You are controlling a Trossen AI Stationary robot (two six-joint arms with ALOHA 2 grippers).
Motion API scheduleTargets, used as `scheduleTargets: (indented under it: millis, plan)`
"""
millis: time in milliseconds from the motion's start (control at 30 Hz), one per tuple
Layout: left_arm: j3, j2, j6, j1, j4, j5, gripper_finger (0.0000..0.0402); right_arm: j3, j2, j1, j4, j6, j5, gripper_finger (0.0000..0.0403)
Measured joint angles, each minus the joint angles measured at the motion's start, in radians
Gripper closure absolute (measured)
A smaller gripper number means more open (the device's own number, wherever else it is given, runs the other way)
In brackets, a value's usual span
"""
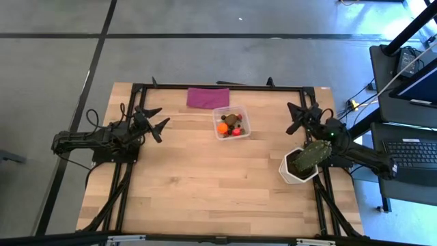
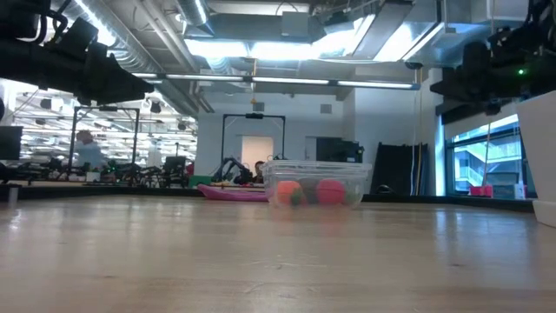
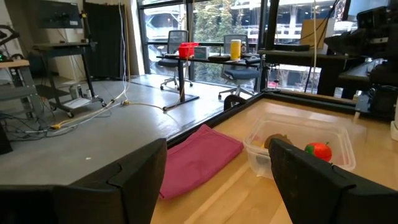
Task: Pick and placing Produce into tupperware
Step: Return to Home Position
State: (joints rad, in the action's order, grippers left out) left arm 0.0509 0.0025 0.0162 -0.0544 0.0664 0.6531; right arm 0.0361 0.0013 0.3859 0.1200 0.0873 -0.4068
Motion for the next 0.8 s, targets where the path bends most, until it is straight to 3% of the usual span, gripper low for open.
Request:
scheduleTargets:
  millis: [67,800]
  plan:
    - [0.000,0.000,0.000,0.000,0.000,0.000,0.0127,-0.029,0.000,0.000,0.079,-0.021,-0.002,0.0394]
    - [0.000,0.000,-0.001,0.000,0.000,0.000,0.0127,-0.028,0.001,0.001,0.040,-0.017,-0.001,0.0394]
